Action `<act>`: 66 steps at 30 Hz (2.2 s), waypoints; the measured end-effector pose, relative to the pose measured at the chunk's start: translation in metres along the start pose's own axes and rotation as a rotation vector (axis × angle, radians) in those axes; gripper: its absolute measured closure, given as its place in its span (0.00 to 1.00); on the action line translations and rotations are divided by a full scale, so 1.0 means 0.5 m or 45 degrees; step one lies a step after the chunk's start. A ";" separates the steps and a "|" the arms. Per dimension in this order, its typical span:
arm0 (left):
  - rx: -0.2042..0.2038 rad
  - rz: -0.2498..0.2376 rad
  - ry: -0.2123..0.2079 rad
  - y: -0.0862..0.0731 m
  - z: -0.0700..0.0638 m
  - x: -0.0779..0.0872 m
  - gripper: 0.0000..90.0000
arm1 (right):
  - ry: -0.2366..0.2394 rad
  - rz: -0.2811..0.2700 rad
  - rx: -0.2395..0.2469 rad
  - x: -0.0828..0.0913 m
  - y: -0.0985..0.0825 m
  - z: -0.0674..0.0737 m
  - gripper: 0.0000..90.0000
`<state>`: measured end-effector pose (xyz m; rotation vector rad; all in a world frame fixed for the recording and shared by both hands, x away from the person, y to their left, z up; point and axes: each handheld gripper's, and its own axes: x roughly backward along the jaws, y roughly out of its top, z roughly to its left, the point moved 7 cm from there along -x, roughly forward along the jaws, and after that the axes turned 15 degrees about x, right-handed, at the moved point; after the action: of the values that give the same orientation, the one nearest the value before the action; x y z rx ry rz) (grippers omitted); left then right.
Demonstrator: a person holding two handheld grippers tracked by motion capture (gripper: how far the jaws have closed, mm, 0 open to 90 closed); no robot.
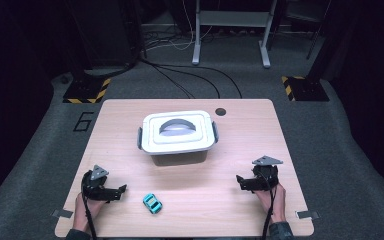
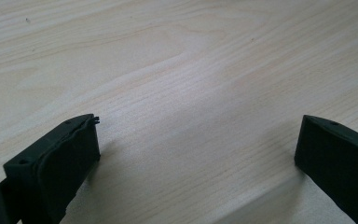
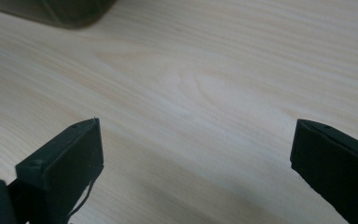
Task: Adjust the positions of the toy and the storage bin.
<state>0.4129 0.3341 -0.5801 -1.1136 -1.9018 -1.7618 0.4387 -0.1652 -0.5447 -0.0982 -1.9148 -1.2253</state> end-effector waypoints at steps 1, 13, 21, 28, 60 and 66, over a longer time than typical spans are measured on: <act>0.000 0.001 0.000 0.000 0.000 0.000 0.00 | 0.006 -0.015 0.003 0.003 0.016 -0.002 0.02; 0.002 0.001 0.001 0.000 0.000 0.000 0.00 | 0.060 -0.105 0.058 0.023 0.128 0.005 0.03; 0.003 0.001 0.004 0.000 0.000 0.000 0.00 | 0.059 -0.118 0.086 0.015 0.179 0.001 0.06; 0.002 0.008 0.004 0.000 0.000 0.001 0.00 | 0.050 -0.118 0.075 -0.013 0.217 -0.015 0.15; 0.005 0.007 -0.004 -0.001 -0.002 0.002 0.01 | 0.142 -0.078 -0.006 -0.117 0.321 -0.021 0.83; 0.009 0.004 -0.002 -0.001 -0.002 0.002 0.01 | 0.110 -0.067 -0.042 -0.113 0.321 -0.020 0.87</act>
<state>0.4117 0.3334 -0.5797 -1.1152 -1.9051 -1.7515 0.5565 -0.0699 -0.4666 -0.0117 -1.8330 -1.2757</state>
